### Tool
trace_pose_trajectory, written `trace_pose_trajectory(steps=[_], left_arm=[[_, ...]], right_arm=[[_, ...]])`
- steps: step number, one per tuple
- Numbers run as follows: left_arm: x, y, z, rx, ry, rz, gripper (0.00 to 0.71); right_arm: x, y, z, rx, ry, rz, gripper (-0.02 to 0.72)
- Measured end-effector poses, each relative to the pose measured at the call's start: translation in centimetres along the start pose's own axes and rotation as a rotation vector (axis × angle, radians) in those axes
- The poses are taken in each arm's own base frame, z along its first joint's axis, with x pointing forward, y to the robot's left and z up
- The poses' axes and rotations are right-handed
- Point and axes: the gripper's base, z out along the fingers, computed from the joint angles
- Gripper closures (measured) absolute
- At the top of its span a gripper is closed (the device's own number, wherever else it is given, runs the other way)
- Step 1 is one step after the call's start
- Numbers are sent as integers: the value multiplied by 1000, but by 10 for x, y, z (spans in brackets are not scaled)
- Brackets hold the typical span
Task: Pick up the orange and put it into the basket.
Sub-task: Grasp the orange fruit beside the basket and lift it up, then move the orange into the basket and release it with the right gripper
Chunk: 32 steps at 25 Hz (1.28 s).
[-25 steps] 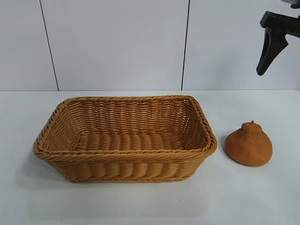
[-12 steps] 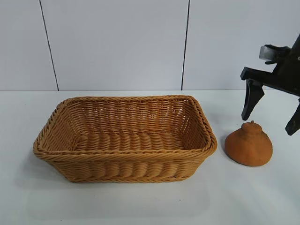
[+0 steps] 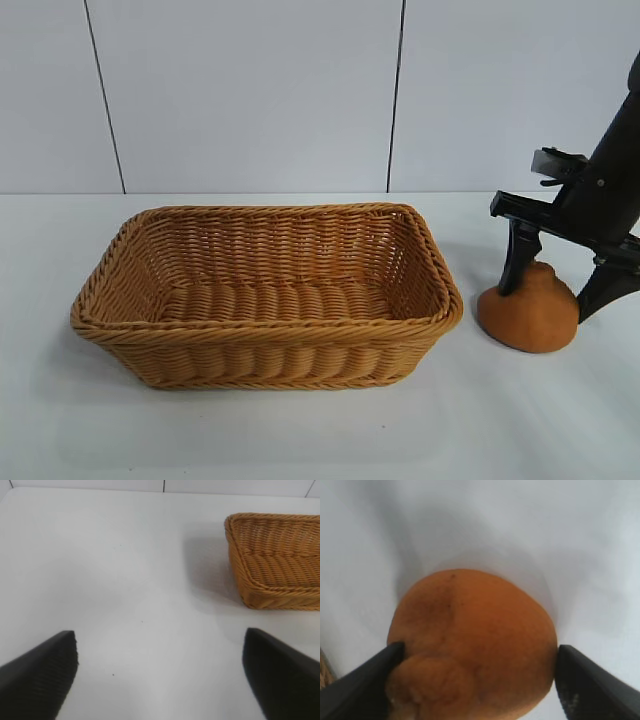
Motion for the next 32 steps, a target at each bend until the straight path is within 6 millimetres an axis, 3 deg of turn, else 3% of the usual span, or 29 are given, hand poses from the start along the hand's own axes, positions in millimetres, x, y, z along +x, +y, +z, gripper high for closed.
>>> trace_pose_trajectory(steps=[1,4,5,6,10,18,21,24,32], left_arm=[[0,0,0,0,0,0,71],[0,0,0,0,0,0,71],[0,0,0,0,0,0,71],[0,0,0,0,0,0,71],[0,0,0,0,0,0,71],[0,0,0,0,0,0,71],[0,0,0,0,0,0,71],[0,0,0,0,0,0,71],[0,0,0,0,0,0,71]], right_arm=[[0,0,0,0,0,0,330],[0,0,-1,-1,0,0,521],[0,1,-5,-5,-7,-8,640],[1,2,-9,-7,-12,-21,660],[2,8,-32,-16,-56,-63,660],[17,27,-115,-74,-259,-107,660],[25,36,-135,-92,-297,-135,660],[36,56,-143,-110,-314,-201,660],[71,149,-125,-246,-318,-370,660]])
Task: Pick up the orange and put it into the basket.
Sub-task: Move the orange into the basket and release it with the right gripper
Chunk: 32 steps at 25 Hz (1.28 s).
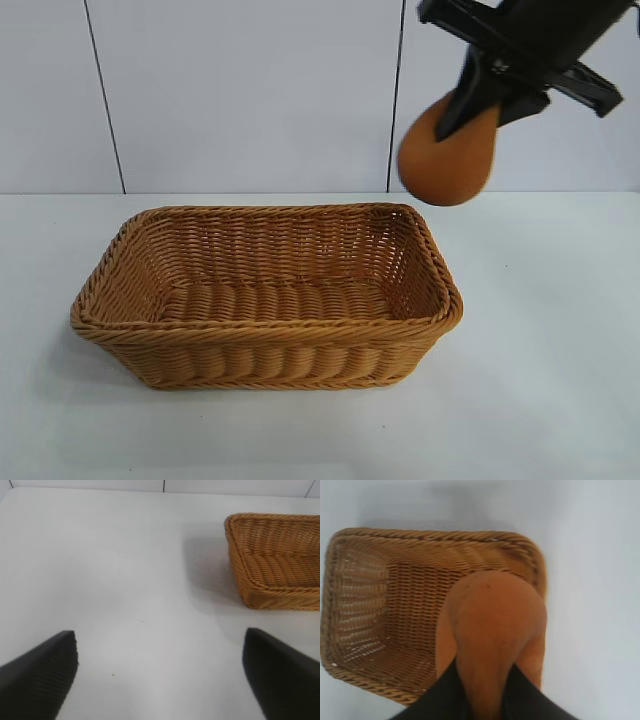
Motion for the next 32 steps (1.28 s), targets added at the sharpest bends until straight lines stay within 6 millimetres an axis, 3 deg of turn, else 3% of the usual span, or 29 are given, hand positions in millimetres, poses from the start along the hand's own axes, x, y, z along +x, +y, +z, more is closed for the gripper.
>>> trace_pose_trajectory(steps=[5,9,16,20,23,25,28,29,32], left_arm=[[0,0,0,0,0,0,71],[0,0,0,0,0,0,71],[0,0,0,0,0,0,71],[0,0,0,0,0,0,71],[0,0,0,0,0,0,71],[0,0,0,0,0,0,71],[0,0,0,0,-1,0,71],[0,0,0,0,-1,0,71],[0,0,0,0,-1,0,71]], right_arm=[[14,45,34,-64,17,-44,660],[25,60,67,-80,36,-53,660],[32,47,128,-31,22,-13,660],[37,40,147,-10,40,0,650],[40,39,149,-7,59,1,552],[40,39,149,-8,60,3,428],[41,39,149,-8,70,3,168],[41,39,149,-7,76,0,112],[43,38,147,-5,101,-4,45]])
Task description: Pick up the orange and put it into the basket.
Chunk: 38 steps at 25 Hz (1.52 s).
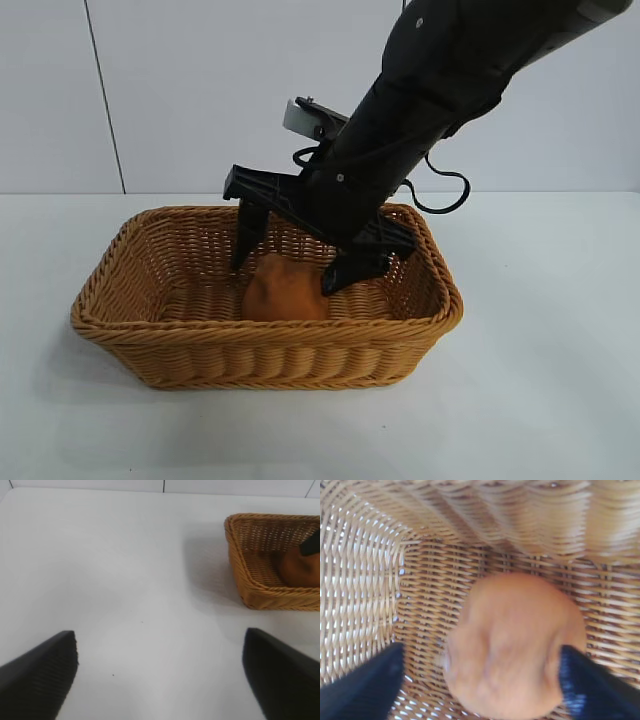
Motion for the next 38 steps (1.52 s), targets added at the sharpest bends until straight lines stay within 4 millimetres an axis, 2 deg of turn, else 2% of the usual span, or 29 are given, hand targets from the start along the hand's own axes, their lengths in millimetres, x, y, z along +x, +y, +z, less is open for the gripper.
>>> trace_pose_trajectory(steps=[3,6,8,10,11,13,17,22,27,31,35,38], left_arm=[[0,0,0,0,0,0,71],[0,0,0,0,0,0,71],[0,0,0,0,0,0,71],[0,0,0,0,0,0,71],[0,0,0,0,0,0,71],[0,0,0,0,0,0,71],[0,0,0,0,0,0,71],[0,0,0,0,0,0,71],[0,0,0,0,0,0,71],[0,0,0,0,0,0,71],[0,0,0,0,0,0,71],[0,0,0,0,0,0,71]], right_arm=[[-2,4,-11,-2,30,-27,18],[-21,17,-37,8,99,-105,10],[-24,19,-44,24,131,-125,10],[-34,24,-63,75,180,-170,10],[-39,23,-77,154,216,-199,10],[-46,20,-92,253,221,-219,10],[-56,5,-102,346,197,-202,10],[-70,-37,-115,384,191,-119,10],[-86,-114,-143,439,163,24,10],[-86,-182,-173,491,137,162,10],[-80,-215,-186,512,140,225,10],[-66,-220,-178,505,199,226,10]])
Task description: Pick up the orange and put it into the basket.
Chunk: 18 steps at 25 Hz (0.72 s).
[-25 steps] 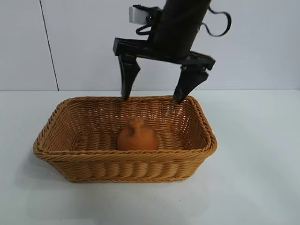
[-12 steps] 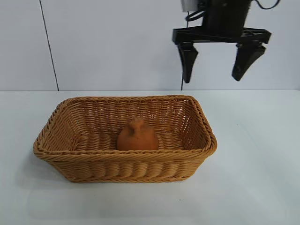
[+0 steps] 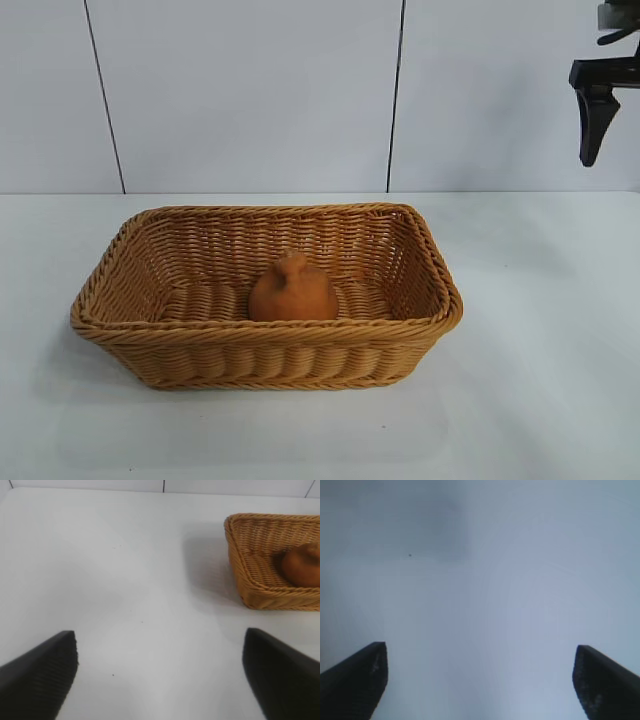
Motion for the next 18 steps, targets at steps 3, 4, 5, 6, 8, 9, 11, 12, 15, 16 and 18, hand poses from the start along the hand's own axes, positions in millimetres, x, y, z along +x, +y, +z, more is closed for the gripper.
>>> trace_pose_trajectory(steps=[3,4,5,6,8,9,11,12,15,16,18], left_arm=[[0,0,0,0,0,0,71],[0,0,0,0,0,0,71],[0,0,0,0,0,0,71],[0,0,0,0,0,0,71],[0,0,0,0,0,0,71],[0,0,0,0,0,0,71],[0,0,0,0,0,0,71],[0,0,0,0,0,0,71],[0,0,0,0,0,0,71],[0,0,0,0,0,0,71],[0,0,0,0,0,0,71]], right_arm=[[19,2,8,-20,62,-17,10],[28,3,9,-28,84,-17,10],[38,3,10,-32,105,-23,10],[47,3,7,-34,115,-25,10],[69,2,6,-38,151,-30,10],[81,2,4,-41,164,-36,10],[104,2,0,-46,184,-35,10],[115,1,-4,-46,184,-35,10],[154,0,-9,-45,207,-35,10],[165,0,-14,-51,196,-32,10],[193,-1,-20,-52,186,-32,10]])
